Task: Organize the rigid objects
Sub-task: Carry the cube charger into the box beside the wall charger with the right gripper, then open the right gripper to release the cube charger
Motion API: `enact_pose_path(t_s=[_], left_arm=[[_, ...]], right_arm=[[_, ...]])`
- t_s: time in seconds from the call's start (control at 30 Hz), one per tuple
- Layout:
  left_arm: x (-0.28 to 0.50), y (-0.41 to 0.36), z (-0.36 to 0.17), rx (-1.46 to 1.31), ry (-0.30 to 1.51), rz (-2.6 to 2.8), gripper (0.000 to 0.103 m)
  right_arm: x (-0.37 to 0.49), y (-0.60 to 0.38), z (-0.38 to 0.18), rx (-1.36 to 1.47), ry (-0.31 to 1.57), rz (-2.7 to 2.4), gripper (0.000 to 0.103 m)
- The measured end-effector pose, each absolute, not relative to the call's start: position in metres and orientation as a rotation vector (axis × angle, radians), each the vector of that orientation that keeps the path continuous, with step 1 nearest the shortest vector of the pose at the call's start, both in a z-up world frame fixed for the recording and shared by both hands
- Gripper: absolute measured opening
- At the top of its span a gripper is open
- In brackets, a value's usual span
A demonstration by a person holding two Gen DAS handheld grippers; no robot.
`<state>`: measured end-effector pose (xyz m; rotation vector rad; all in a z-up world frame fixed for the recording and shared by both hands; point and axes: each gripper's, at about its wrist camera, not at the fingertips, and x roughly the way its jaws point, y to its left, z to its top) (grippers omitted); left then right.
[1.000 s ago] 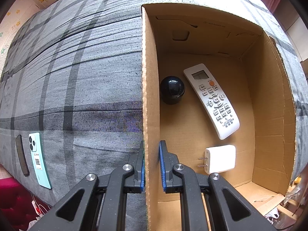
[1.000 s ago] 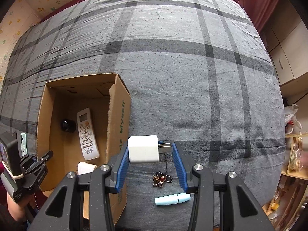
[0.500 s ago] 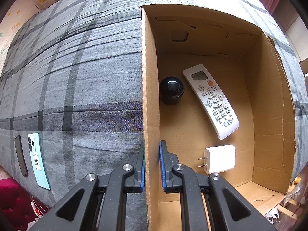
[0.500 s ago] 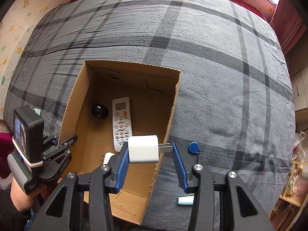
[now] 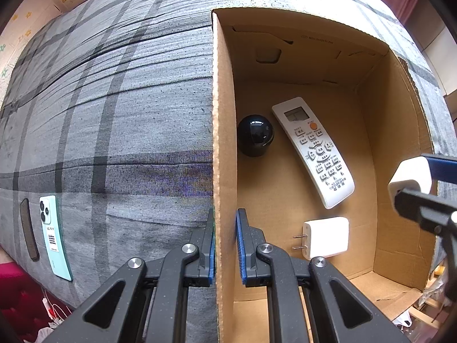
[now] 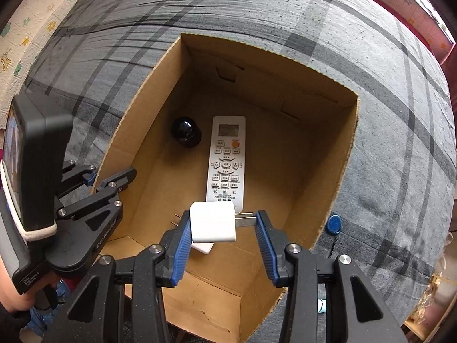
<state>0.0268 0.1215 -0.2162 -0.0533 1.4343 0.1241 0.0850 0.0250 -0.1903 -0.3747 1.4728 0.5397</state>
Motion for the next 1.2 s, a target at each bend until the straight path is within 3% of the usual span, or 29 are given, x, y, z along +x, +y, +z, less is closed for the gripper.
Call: enact_pose_path(t_s=[0.6, 1.2], left_arm=[[0.025, 0.121, -0.216, -0.052, 1.427, 0.122, 0.013], [0.025, 0.120, -0.216, -0.047, 1.428, 0.125, 0.013]], right_arm=[[0.075, 0.031, -0.259, -0.399, 1.562, 0.501, 0.047], [0.077, 0.035, -0.262, -0.393, 1.563, 0.504, 0.047]])
